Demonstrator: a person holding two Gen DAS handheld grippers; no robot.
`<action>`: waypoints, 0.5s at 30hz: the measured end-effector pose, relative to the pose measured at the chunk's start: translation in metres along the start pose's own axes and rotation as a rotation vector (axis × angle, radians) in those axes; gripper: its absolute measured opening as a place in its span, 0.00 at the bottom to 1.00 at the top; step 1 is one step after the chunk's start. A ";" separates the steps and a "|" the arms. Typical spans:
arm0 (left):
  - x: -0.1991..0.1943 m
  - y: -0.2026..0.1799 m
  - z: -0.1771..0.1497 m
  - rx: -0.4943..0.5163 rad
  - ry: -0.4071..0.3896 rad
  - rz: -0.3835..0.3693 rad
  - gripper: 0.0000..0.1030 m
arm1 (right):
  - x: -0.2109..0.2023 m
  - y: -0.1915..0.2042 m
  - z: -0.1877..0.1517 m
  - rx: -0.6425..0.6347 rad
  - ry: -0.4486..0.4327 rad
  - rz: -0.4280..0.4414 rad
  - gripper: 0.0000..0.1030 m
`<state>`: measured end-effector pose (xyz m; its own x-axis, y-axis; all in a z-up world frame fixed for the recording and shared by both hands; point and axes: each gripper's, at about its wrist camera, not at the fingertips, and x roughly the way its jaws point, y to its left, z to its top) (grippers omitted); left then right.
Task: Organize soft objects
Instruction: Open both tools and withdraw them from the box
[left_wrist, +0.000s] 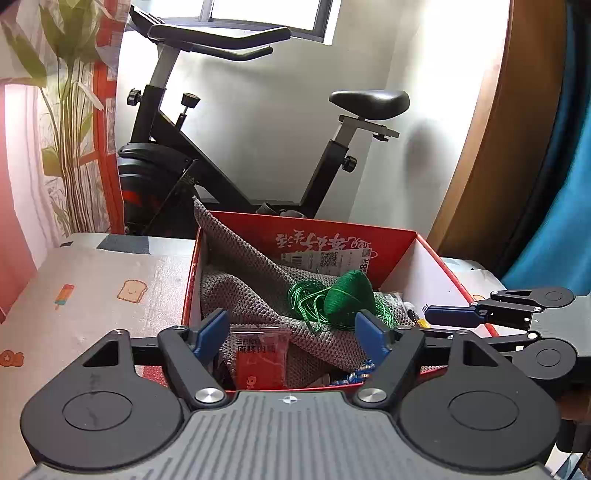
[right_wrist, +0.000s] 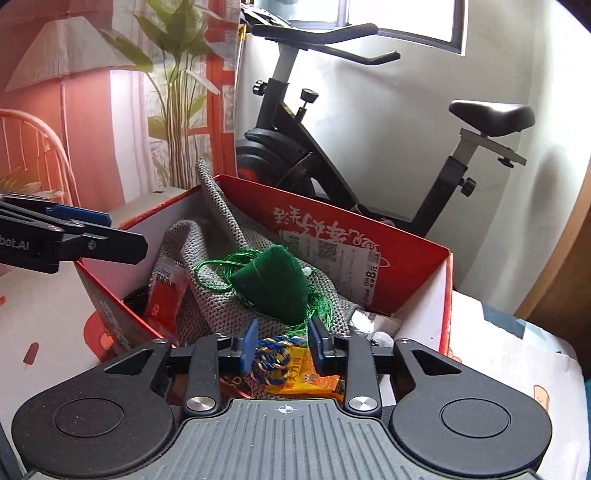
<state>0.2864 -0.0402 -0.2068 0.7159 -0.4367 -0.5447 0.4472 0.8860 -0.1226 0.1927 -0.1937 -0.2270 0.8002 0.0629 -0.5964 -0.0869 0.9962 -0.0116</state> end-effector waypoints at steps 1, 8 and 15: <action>-0.005 -0.001 0.003 0.000 0.000 0.015 0.90 | -0.004 -0.001 0.001 0.010 -0.005 -0.008 0.38; -0.051 -0.015 0.021 0.009 -0.050 0.089 1.00 | -0.059 -0.006 0.019 0.085 -0.096 -0.029 0.98; -0.120 -0.040 0.040 0.064 -0.169 0.147 1.00 | -0.127 0.001 0.045 0.166 -0.166 -0.037 1.00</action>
<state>0.2043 -0.0295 -0.1034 0.8529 -0.3287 -0.4056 0.3609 0.9326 0.0031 0.1183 -0.1984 -0.1150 0.8889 0.0218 -0.4576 0.0320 0.9935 0.1096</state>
